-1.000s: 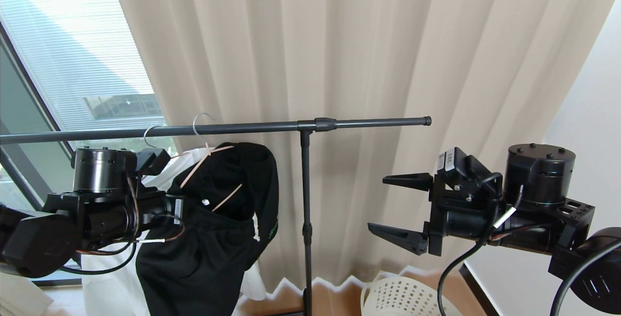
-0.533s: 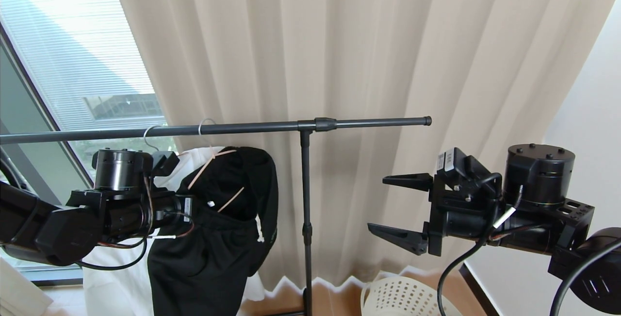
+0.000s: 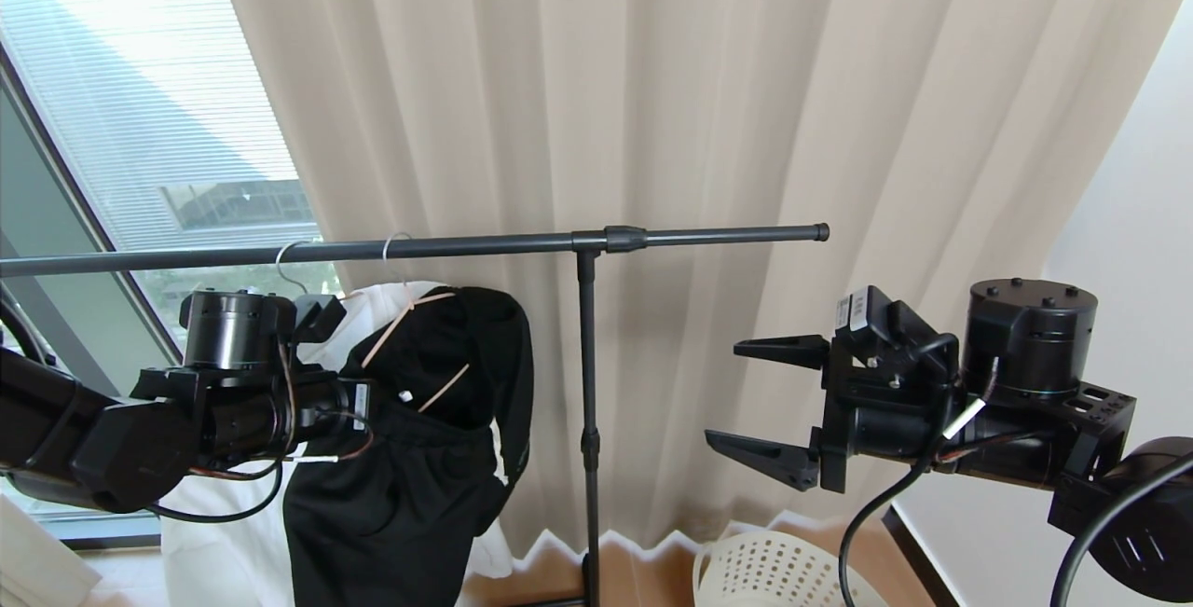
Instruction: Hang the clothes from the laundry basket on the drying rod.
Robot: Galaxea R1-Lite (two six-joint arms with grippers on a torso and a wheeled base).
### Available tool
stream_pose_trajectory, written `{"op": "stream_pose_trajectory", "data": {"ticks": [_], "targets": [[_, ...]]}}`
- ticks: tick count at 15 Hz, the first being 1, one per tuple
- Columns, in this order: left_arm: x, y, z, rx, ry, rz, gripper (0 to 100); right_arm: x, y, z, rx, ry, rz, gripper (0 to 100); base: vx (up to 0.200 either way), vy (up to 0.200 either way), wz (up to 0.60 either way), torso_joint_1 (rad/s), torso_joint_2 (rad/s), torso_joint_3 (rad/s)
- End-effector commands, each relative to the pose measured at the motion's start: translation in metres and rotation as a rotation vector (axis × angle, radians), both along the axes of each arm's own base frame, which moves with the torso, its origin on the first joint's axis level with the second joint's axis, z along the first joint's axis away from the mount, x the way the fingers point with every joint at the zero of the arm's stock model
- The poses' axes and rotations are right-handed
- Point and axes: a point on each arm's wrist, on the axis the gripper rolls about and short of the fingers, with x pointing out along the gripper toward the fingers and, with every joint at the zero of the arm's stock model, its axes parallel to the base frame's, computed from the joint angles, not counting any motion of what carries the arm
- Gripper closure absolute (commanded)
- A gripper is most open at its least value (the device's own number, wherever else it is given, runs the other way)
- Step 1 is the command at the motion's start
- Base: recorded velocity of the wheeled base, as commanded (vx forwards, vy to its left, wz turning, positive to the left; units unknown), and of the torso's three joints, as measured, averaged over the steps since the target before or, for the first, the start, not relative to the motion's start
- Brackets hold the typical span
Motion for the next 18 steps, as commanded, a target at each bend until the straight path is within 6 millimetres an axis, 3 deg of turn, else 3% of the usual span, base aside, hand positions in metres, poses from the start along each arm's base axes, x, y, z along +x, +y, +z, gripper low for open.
{"op": "stream_pose_trajectory", "data": {"ticks": [1,7,8,18], "targets": [[0.000,0.000,0.001,0.000,-0.003,0.000,100,0.000,0.000,0.000,0.000,0.001,0.001,0,0.000,0.000,0.00,0.000,0.00,0.000],[-0.005,0.001,0.005,0.000,-0.017,0.001,100,0.000,0.000,0.000,0.000,0.001,0.001,0,0.000,0.000,0.00,0.000,0.00,0.000],[-0.007,0.001,0.006,-0.001,-0.018,0.000,0,0.000,0.000,0.000,0.000,-0.001,0.001,0,0.000,0.000,0.00,0.000,0.00,0.000],[-0.013,0.001,0.015,0.000,-0.045,-0.007,0,-0.001,0.000,0.002,0.003,-0.006,0.001,0,0.000,0.000,0.00,0.000,0.00,0.000]]}}
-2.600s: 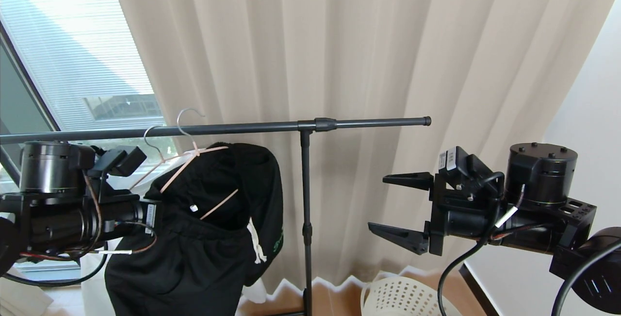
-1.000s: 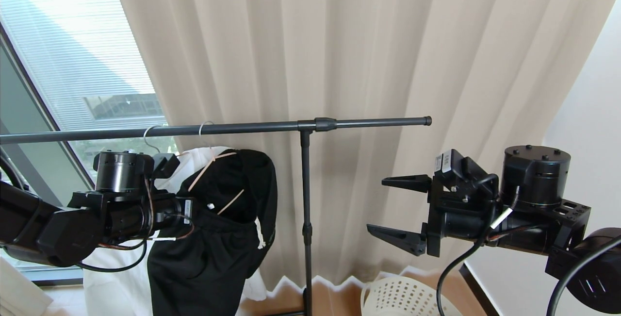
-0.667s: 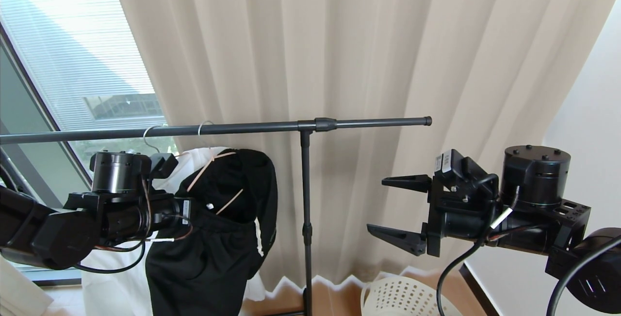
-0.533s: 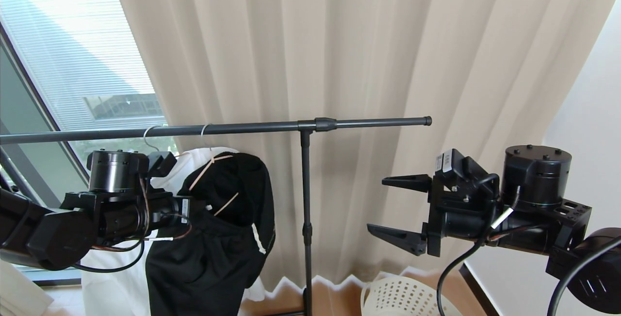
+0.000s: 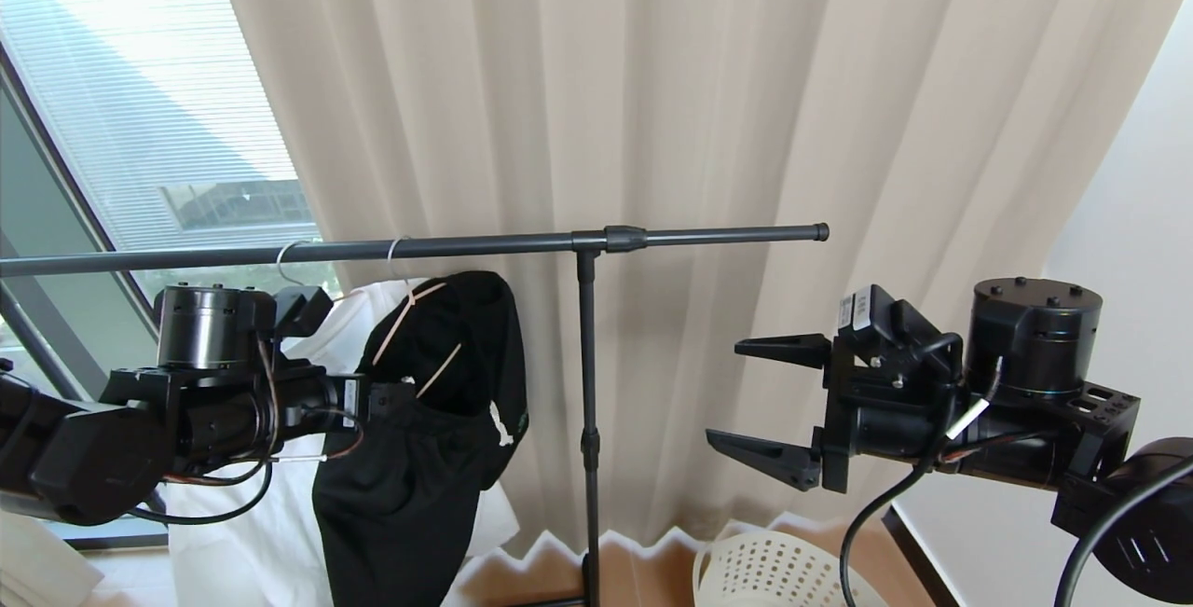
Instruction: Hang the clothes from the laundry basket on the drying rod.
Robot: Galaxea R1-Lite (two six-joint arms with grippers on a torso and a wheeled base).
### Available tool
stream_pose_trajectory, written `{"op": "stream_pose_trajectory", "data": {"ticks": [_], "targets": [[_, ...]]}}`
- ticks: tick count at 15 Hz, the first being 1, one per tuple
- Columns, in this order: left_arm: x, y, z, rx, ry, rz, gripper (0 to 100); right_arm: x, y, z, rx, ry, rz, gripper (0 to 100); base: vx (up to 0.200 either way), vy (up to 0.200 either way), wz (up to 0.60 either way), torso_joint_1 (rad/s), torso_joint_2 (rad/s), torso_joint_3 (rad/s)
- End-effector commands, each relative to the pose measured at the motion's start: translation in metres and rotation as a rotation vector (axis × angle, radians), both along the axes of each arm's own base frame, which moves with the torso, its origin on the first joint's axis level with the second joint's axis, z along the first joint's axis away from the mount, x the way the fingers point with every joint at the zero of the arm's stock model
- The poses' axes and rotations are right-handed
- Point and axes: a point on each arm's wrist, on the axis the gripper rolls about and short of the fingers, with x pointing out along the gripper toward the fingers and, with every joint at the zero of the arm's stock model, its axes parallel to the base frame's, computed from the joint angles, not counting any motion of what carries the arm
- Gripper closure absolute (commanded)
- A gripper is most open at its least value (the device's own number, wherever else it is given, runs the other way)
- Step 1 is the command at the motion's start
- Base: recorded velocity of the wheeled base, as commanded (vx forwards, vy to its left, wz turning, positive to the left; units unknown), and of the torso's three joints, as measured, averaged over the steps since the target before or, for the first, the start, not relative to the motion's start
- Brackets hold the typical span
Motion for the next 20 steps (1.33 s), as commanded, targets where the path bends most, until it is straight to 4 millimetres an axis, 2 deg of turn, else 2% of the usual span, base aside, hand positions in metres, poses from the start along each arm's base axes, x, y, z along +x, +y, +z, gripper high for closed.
{"op": "stream_pose_trajectory", "data": {"ticks": [1,2,4,6,7,8,9,10,11,12,14,16,17,19,20], "targets": [[-0.004,0.000,0.008,-0.004,-0.027,-0.002,0,0.000,0.000,0.001,0.001,-0.003,0.001,0,0.000,0.000,0.00,0.000,0.00,0.000],[-0.005,0.000,0.010,-0.006,-0.033,-0.001,0,0.000,0.000,0.001,0.003,-0.003,0.001,0,0.000,0.000,0.00,0.000,0.00,0.000],[-0.020,0.002,0.025,-0.013,-0.080,-0.002,0,-0.005,-0.002,0.012,0.011,-0.041,-0.026,0,0.000,0.000,0.00,0.000,0.00,0.000],[-0.045,0.004,0.039,-0.018,-0.129,-0.003,0,-0.025,-0.002,0.032,0.009,-0.112,-0.165,0,0.000,0.000,0.00,0.000,0.00,0.000],[-0.077,0.007,0.050,-0.024,-0.182,-0.002,0,-0.048,-0.008,0.050,0.046,-0.148,-0.300,0,0.000,0.000,0.00,0.000,0.00,0.000],[-0.102,0.010,0.054,-0.026,-0.219,-0.003,0,-0.066,-0.013,0.059,0.090,-0.152,-0.361,0,0.000,0.000,0.00,0.000,0.00,0.000],[-0.132,0.013,0.056,-0.030,-0.270,0.000,0,-0.091,-0.022,0.068,0.134,-0.164,-0.413,0,0.000,0.000,0.00,0.000,0.00,0.000],[-0.163,0.016,0.052,-0.033,-0.317,0.000,0,-0.116,-0.035,0.066,0.117,-0.161,-0.489,0,0.000,0.000,0.00,0.000,0.00,0.000],[-0.178,0.017,0.048,-0.033,-0.341,0.001,0,-0.128,-0.042,0.063,0.098,-0.157,-0.532,0,0.000,0.000,0.00,0.000,0.00,0.000],[-0.217,0.021,0.031,-0.034,-0.390,0.008,0,-0.165,-0.061,0.053,0.076,-0.154,-0.571,0,0.000,0.000,0.00,0.000,0.00,0.000],[-0.258,0.025,0.007,-0.036,-0.422,0.013,0,-0.204,-0.088,0.035,0.056,-0.146,-0.585,0,0.000,0.000,0.00,0.000,0.00,0.000],[-0.294,0.028,-0.020,-0.037,-0.433,0.009,0,-0.236,-0.116,-0.003,-0.008,-0.103,-0.627,0,0.000,0.000,0.00,0.000,0.00,0.000],[-0.304,0.029,-0.024,-0.045,-0.460,0.003,0,-0.245,-0.124,-0.017,-0.030,-0.090,-0.672,0,0.000,0.000,0.00,0.000,0.00,0.000],[-0.311,0.030,-0.020,-0.074,-0.487,0.058,0,-0.259,-0.132,-0.049,-0.031,-0.085,-0.779,0,0.000,0.000,0.00,0.000,0.00,0.000],[-0.311,0.031,-0.020,-0.075,-0.485,0.099,0,-0.261,-0.132,-0.049,0.001,-0.087,-0.826,0,0.000,0.000,0.00,0.000,0.00,0.000]]}}
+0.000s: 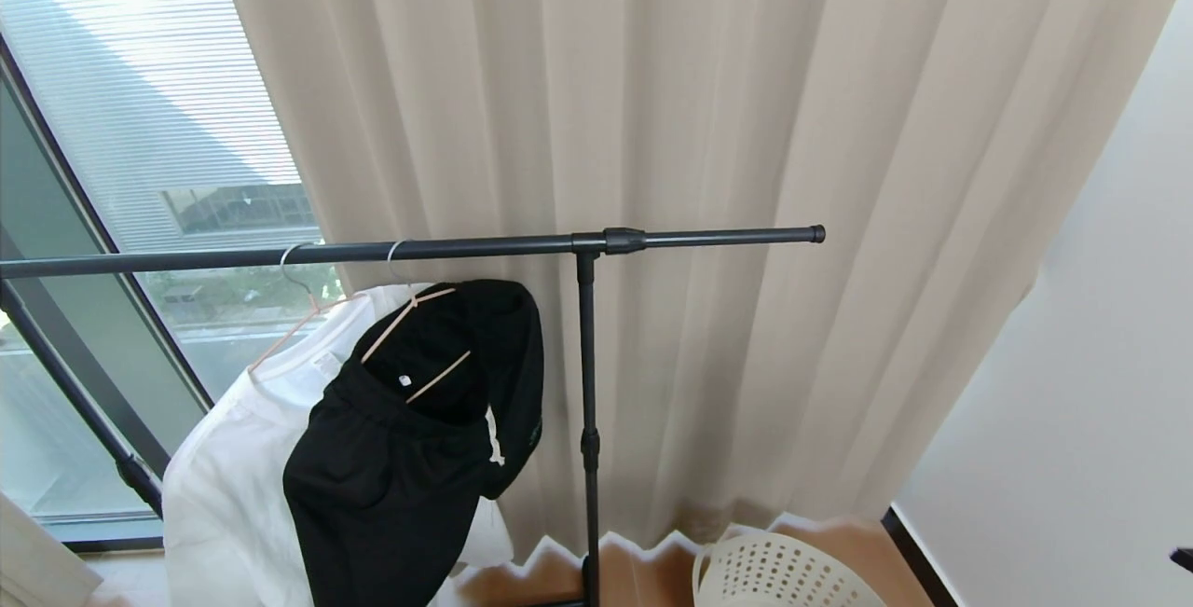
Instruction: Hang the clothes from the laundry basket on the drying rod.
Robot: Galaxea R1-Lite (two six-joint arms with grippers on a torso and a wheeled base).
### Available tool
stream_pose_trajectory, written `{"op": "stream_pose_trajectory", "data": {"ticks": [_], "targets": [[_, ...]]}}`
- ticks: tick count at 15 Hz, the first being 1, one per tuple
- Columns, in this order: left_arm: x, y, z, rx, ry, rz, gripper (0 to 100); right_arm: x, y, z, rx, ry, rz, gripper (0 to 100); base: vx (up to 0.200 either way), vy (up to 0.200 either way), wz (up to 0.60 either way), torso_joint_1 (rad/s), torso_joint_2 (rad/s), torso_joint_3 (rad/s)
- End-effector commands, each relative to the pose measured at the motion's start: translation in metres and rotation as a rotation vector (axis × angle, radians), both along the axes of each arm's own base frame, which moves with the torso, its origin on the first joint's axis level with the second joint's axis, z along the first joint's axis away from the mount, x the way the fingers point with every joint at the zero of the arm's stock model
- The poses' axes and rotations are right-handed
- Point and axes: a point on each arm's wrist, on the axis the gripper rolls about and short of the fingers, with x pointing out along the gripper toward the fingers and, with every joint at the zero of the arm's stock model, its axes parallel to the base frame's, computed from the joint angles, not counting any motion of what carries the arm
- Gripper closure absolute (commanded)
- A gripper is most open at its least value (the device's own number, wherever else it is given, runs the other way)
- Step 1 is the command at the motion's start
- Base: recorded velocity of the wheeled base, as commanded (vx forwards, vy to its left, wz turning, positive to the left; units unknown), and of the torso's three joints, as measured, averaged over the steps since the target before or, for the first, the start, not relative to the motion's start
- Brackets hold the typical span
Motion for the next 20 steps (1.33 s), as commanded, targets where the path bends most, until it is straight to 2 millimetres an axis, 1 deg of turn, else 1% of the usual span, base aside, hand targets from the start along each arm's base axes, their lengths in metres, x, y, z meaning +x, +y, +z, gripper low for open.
{"op": "stream_pose_trajectory", "data": {"ticks": [1,2,3,5,6,7,10,11,13,20], "targets": [[-0.019,0.003,-0.009,-0.028,-0.148,0.066,0,-0.025,-0.014,-0.036,0.067,-0.064,-0.180,0,0.000,0.000,0.00,0.000,0.00,0.000],[-0.019,0.003,-0.009,-0.027,-0.148,0.086,0,-0.026,-0.014,-0.036,0.068,-0.067,-0.223,0,0.000,0.000,0.00,0.000,0.00,0.000],[-0.017,0.004,-0.014,0.019,-0.124,0.165,0,-0.029,-0.013,-0.036,0.073,-0.096,-0.348,0,0.000,0.000,0.00,0.000,0.00,0.000],[-0.014,0.003,-0.014,0.066,-0.082,0.268,0,-0.034,-0.010,-0.037,0.097,-0.150,-0.410,0,0.000,0.000,0.00,0.000,0.00,0.000],[-0.016,0.003,-0.014,0.073,-0.100,0.300,0,-0.037,-0.008,-0.038,0.104,-0.177,-0.459,0,0.000,0.000,0.00,0.000,0.00,0.000],[-0.018,0.002,-0.017,0.077,-0.133,0.312,0,-0.042,-0.007,-0.041,0.116,-0.212,-0.451,0,0.000,0.000,0.00,0.000,0.00,0.000],[-0.018,0.003,-0.017,0.038,-0.182,0.277,0,-0.042,-0.007,-0.041,0.159,-0.199,-0.433,0,0.000,0.000,0.00,0.000,0.00,0.000],[-0.024,0.004,-0.018,0.026,-0.252,0.242,0,-0.042,-0.006,-0.040,0.163,-0.198,-0.410,0,0.000,0.000,0.00,0.000,0.00,0.000],[-0.024,0.003,-0.018,0.020,-0.254,0.207,0,-0.042,-0.005,-0.040,0.182,-0.189,-0.365,0,0.000,0.000,0.00,0.000,0.00,0.000],[-0.023,0.003,-0.018,0.017,-0.252,0.207,0,-0.042,-0.005,-0.040,0.182,-0.189,-0.363,0,0.000,0.000,0.00,0.000,0.00,0.000]]}}
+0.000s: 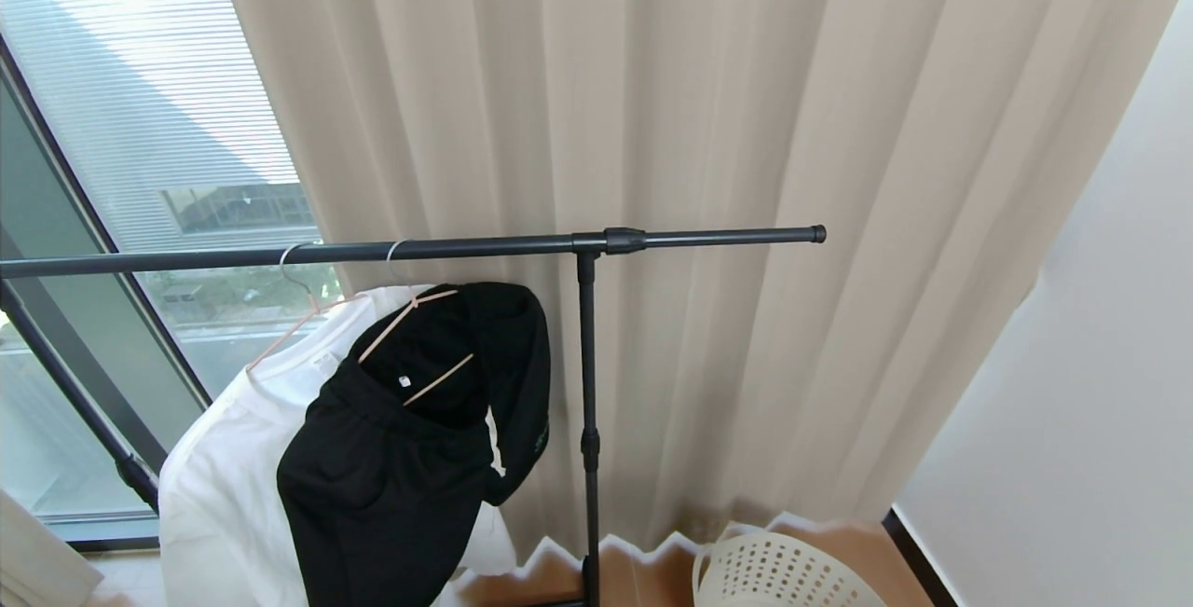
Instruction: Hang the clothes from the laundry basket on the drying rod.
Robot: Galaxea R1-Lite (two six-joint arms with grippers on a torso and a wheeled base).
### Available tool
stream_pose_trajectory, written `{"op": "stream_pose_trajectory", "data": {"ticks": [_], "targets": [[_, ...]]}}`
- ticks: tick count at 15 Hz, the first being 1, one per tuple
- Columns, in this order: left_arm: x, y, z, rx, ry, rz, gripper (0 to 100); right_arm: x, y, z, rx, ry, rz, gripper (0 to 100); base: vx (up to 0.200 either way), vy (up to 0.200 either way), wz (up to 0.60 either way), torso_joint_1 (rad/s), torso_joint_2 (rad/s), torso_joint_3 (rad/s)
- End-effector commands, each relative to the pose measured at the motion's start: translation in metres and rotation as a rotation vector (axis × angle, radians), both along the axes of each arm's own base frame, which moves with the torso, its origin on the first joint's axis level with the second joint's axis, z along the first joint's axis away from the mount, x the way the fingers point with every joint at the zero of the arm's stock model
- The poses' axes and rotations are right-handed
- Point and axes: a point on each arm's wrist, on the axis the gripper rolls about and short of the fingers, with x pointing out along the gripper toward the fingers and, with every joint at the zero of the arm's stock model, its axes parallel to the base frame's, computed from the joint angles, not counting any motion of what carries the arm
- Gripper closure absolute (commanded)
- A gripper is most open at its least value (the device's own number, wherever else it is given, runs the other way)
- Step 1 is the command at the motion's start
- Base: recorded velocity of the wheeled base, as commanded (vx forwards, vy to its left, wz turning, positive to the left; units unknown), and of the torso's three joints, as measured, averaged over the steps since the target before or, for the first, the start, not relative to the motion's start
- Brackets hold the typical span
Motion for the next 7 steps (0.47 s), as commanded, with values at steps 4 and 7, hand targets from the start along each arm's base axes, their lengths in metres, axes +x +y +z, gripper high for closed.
{"op": "stream_pose_trajectory", "data": {"ticks": [4,7], "targets": [[0.0001,0.0000,-0.0001,0.000,0.002,0.001,0,0.0002,0.0000,-0.0002,-0.001,0.003,0.000,0,0.000,0.000,0.00,0.000,0.00,0.000],[0.0001,0.0000,-0.0001,0.000,0.002,0.002,0,0.0002,0.0000,0.0000,-0.001,0.001,0.000,0,0.000,0.000,0.00,0.000,0.00,0.000]]}}
